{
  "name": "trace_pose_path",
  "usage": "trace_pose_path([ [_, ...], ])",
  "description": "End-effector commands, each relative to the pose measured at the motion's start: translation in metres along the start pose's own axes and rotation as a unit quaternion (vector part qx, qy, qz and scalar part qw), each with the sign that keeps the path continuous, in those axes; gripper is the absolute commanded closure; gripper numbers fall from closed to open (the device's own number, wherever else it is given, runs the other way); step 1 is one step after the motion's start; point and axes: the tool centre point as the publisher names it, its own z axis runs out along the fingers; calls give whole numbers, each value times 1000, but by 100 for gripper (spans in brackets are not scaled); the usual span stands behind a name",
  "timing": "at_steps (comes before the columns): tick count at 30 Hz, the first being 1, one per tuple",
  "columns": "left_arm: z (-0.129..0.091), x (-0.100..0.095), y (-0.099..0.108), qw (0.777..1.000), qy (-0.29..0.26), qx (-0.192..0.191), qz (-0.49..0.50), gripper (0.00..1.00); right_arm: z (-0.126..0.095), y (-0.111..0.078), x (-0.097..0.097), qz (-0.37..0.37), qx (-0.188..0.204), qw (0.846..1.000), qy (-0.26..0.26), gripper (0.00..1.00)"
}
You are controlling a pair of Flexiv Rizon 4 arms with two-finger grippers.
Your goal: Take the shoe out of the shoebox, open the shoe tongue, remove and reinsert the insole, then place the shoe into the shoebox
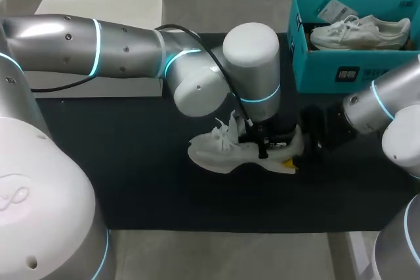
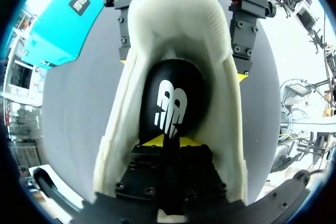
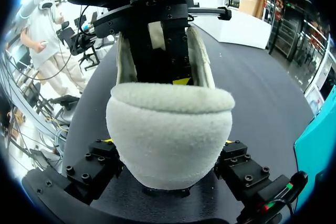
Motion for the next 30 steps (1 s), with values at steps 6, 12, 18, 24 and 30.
trace_pose_path([
  [6,19,-9,17,997,5,40,-58,100,2,1,1,0,1,1000,-1,100],
  [12,-5,-20,18,996,8,57,-74,100,2,1,1,0,1,1000,-1,100],
  [18,-27,-21,15,993,24,89,-78,100,2,1,1,0,1,1000,-1,100],
  [24,-49,-16,10,989,43,124,-72,100,2,1,1,0,1,1000,-1,100],
  [30,-64,-16,14,980,73,167,-78,100,2,1,1,0,1,1000,-1,100],
])
